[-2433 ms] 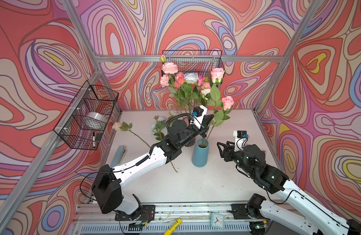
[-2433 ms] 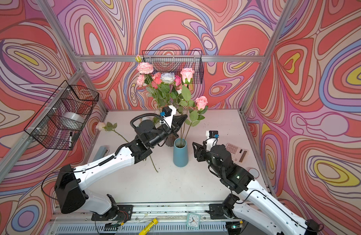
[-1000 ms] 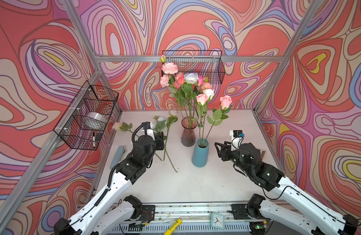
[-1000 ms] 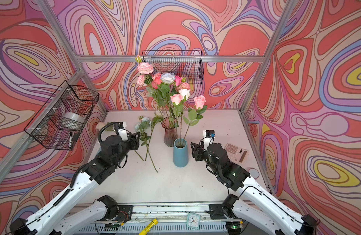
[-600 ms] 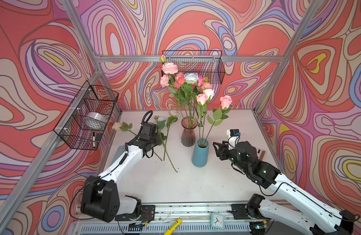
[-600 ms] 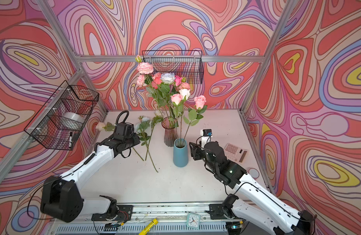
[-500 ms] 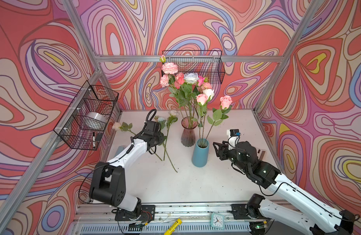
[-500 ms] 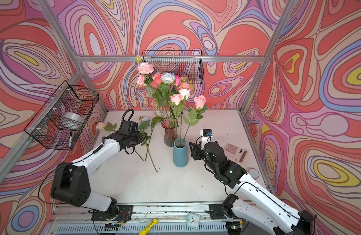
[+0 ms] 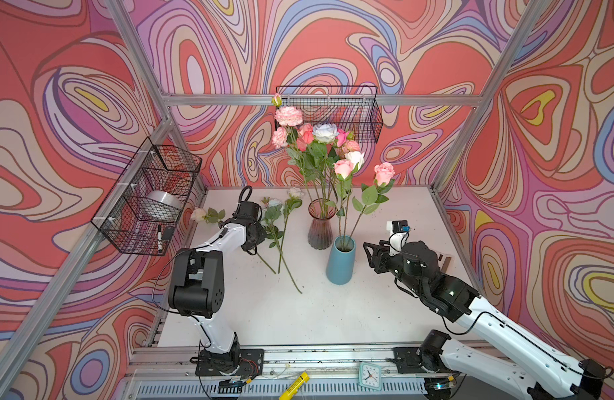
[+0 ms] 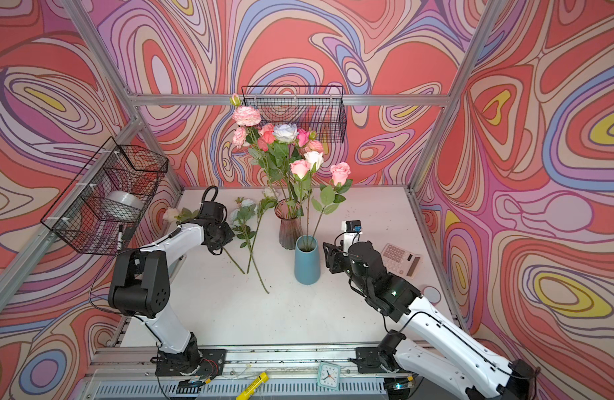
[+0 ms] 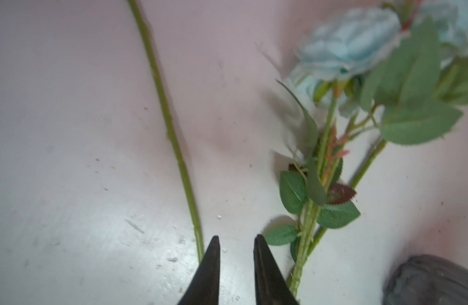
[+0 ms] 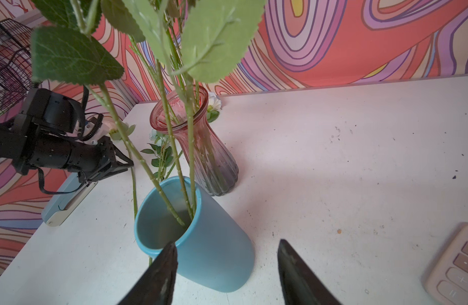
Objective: Arrange flowers in a vase
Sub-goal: Pick up the flower from the top-left of the table.
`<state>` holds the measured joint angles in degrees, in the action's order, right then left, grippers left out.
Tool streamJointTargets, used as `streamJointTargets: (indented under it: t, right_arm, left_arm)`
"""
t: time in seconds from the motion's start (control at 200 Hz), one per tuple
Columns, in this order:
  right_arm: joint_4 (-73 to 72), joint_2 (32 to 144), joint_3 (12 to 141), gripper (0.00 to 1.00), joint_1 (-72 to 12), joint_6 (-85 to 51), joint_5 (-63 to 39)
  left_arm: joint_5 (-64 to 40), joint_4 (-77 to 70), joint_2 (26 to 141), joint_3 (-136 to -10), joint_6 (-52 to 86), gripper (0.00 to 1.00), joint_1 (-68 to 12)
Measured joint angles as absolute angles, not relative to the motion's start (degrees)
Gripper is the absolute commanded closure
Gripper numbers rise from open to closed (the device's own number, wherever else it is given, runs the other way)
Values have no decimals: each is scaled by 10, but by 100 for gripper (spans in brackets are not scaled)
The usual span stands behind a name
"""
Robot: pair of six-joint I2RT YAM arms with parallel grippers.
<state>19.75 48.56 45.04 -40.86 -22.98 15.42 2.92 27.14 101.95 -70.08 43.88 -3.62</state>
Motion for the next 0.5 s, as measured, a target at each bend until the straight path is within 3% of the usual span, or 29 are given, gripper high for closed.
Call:
streamJointTargets:
  t: [0.135,0.245,0.501]
  right_arm:
    - [197,491,450,38,-409,-230,154]
    - [197,488,450,38,-409,-230,155]
    - [197,485,448,37,-409,-230,157]
  left_arm:
    - [57,308,1076,-787,449,76,-8]
    - [77,339,1121,-837,463,82,-2]
    - [105,382,1156,-841,478,77,1]
